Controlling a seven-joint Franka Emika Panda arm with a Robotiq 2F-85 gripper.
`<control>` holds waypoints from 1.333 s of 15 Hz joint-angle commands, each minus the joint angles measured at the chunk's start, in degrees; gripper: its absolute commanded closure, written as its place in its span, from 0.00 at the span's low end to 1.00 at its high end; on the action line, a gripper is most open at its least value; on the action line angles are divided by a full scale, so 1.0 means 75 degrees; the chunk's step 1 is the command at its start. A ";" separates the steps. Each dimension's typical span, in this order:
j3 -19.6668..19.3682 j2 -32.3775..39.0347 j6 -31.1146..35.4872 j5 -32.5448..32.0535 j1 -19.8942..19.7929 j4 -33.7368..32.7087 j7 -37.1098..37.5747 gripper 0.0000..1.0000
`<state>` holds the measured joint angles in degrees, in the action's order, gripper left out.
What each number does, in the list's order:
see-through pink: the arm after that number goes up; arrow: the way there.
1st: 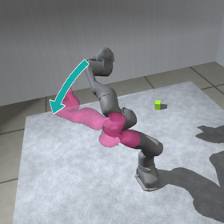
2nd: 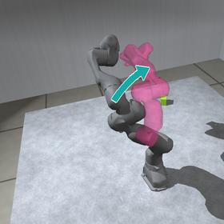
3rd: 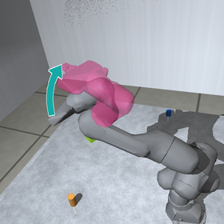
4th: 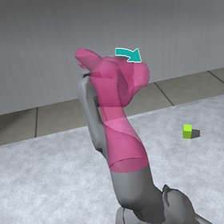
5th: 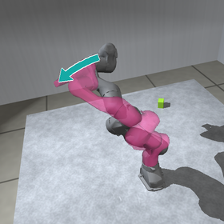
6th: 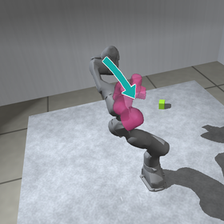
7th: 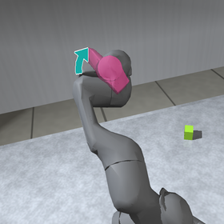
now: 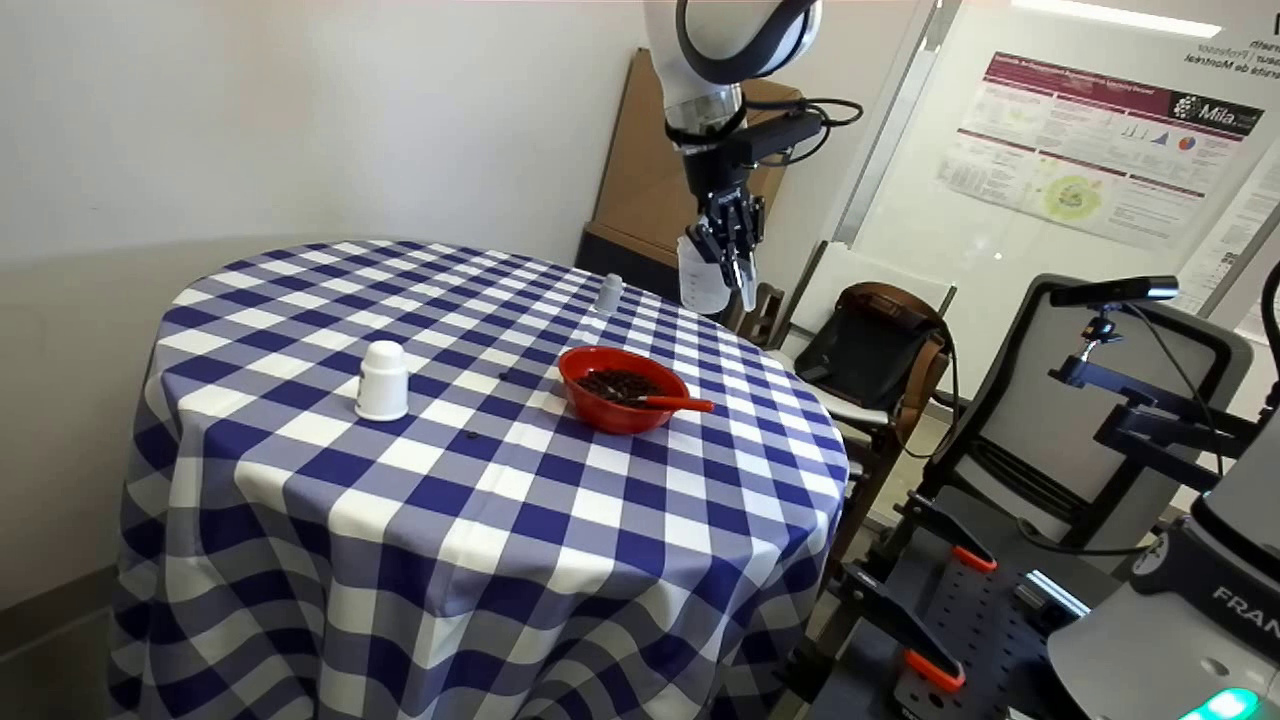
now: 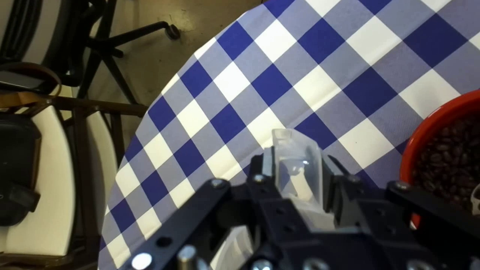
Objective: Pour the contents in the clear jug into the red bowl
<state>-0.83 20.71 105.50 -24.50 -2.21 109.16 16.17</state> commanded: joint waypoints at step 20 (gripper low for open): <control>-0.0566 0.1074 0.1757 0.2687 -0.1084 0.0370 -0.2496 0.88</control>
<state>-5.14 28.47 116.65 -6.20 -10.14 110.78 0.20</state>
